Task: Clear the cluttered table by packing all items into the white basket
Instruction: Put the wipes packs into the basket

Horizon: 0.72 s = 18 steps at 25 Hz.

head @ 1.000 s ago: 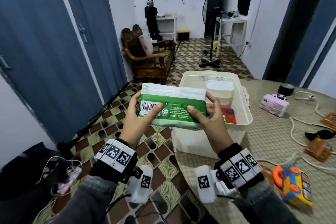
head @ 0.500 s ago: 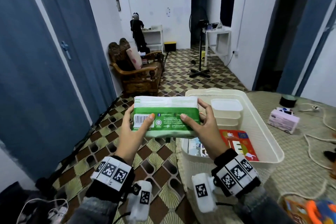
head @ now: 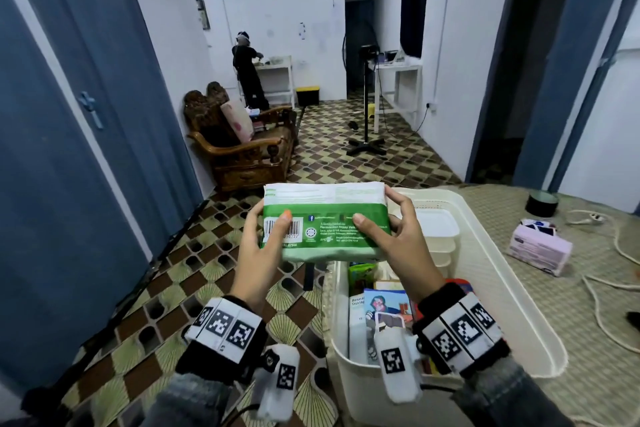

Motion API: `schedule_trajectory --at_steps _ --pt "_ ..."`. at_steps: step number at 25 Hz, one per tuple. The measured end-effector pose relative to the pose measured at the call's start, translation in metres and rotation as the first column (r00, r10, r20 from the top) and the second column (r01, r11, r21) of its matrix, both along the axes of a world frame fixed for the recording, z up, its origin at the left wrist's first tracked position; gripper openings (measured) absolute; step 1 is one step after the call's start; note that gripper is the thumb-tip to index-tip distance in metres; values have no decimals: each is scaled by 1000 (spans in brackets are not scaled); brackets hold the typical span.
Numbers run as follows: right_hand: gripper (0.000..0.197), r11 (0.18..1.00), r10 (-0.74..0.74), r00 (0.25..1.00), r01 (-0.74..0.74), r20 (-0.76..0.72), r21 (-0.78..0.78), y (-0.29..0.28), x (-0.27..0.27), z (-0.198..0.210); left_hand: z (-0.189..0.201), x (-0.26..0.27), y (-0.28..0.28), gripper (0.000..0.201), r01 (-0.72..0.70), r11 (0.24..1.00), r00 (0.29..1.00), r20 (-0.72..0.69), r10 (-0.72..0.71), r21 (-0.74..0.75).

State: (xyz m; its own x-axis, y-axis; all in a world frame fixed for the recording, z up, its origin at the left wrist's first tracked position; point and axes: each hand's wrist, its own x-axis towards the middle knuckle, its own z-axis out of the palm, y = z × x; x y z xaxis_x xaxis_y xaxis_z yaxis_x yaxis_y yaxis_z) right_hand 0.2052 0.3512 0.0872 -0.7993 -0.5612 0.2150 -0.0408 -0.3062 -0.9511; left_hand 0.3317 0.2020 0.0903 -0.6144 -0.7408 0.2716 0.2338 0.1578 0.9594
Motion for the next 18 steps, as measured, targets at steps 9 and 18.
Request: schedule_trajectory --at_steps 9,18 --pt "59 980 -201 980 201 13 -7 -16 -73 -2 -4 -110 -44 36 220 969 975 -2 -221 109" --pt "60 791 -611 792 611 9 -31 -48 -127 -4 0 -233 -89 37 607 790 792 21 -610 87"
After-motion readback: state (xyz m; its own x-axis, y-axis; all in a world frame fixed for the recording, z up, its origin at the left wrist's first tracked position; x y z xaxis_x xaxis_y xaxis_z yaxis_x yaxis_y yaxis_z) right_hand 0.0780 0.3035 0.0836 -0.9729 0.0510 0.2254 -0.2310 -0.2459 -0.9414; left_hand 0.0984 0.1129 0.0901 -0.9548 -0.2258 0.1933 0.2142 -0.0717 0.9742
